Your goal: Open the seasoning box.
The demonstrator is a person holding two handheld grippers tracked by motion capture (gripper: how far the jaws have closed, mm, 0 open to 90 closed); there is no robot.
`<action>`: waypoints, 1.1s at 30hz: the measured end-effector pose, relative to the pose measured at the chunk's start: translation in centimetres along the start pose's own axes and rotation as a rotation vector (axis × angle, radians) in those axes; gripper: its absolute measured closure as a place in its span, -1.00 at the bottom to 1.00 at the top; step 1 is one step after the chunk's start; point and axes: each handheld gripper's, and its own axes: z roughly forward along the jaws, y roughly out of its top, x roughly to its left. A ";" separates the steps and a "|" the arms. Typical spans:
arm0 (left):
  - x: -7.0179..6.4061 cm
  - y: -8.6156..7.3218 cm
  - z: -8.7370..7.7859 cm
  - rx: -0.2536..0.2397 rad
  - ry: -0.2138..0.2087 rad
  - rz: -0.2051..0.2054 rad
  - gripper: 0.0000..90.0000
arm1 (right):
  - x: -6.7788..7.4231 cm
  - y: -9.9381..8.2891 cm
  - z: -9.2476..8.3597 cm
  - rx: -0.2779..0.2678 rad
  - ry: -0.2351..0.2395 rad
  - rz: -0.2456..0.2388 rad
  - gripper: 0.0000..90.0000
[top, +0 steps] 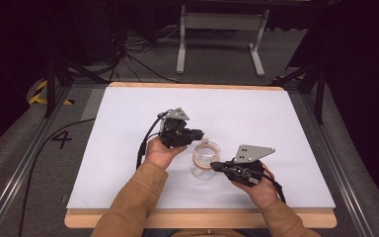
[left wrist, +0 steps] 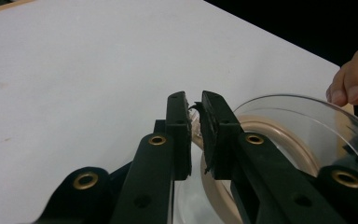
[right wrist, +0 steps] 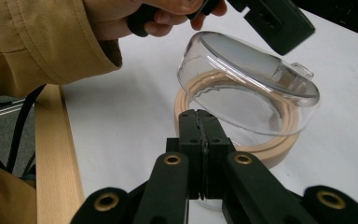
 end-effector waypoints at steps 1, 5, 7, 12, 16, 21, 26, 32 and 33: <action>0.0 -0.1 -0.5 -0.010 0.003 -0.010 0.81 | -0.1 0.0 0.0 -0.003 0.002 -0.002 0.99; -0.1 -0.5 -2.1 -0.039 0.014 -0.015 0.80 | -0.4 0.3 -0.2 -0.032 0.016 -0.018 0.99; -0.1 -0.8 -2.8 -0.044 0.023 -0.016 0.79 | -0.6 0.5 -0.3 -0.046 0.024 -0.024 0.99; -0.2 -1.7 -4.5 -0.050 0.048 -0.031 0.76 | -1.2 1.2 -0.1 -0.060 0.040 -0.035 0.99; -0.2 -2.5 -5.6 -0.050 0.069 -0.038 0.76 | -1.5 1.8 0.0 -0.079 0.053 -0.042 0.99; -0.2 -3.5 -6.9 -0.055 0.094 -0.054 0.74 | -2.1 2.5 0.1 -0.104 0.059 -0.048 0.99; -0.2 -4.5 -7.9 -0.054 0.113 -0.081 0.73 | -2.9 2.9 0.3 -0.123 0.054 -0.044 0.99; -0.2 -5.4 -9.2 -0.052 0.141 -0.097 0.73 | -4.1 3.1 0.9 -0.128 0.048 -0.023 0.99; -0.2 -5.6 -9.4 -0.058 0.141 -0.104 0.73 | -4.2 3.1 1.1 -0.127 0.048 -0.016 0.99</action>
